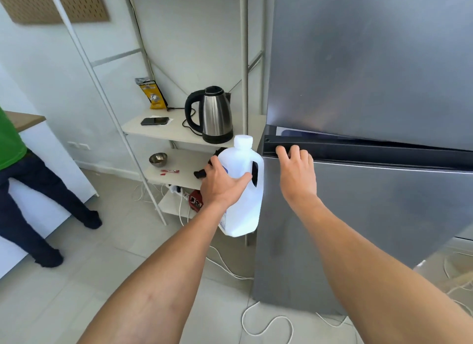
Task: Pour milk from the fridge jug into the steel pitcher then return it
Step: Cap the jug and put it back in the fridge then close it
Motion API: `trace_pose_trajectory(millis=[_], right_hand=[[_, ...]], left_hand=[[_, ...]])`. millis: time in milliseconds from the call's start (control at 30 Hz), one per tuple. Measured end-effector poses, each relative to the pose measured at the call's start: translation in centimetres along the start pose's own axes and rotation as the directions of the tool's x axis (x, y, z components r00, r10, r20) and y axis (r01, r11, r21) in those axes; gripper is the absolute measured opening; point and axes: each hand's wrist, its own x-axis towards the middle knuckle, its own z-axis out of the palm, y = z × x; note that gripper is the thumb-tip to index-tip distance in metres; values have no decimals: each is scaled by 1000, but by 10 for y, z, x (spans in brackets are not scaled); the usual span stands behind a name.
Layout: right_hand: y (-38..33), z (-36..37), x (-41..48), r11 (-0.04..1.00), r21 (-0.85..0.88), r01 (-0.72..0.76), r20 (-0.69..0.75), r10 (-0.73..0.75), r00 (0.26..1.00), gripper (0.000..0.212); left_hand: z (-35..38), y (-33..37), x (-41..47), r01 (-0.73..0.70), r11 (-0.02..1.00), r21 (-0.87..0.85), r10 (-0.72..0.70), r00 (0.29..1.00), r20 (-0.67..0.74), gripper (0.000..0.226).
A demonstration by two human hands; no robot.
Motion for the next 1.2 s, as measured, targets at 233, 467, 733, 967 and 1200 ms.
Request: trace_pose_trajectory(millis=[233,467,733,967,1200], right_hand=[[-4,-34,-54,999,39,28,9,-28,1000,64],[4,-74,-114,988,151,29,77,-40,996,57],[24,-121,-183,922,381,-61,148,4,989,42],[47,-161,-226,710,632,-309,96,324,941,20],[79,-192,-242,716,571,-401,108,419,902,49]], left_hand=[[-32,-10,-42,-30,1000,-8,30,999,-15,61],[-59,-26,-93,-49,999,17,49,998,-39,61],[-70,-17,-152,-79,996,32,79,997,-6,61],[-63,-1,-198,-94,994,49,92,995,33,61],[-51,15,-225,-122,992,36,120,991,62,65]])
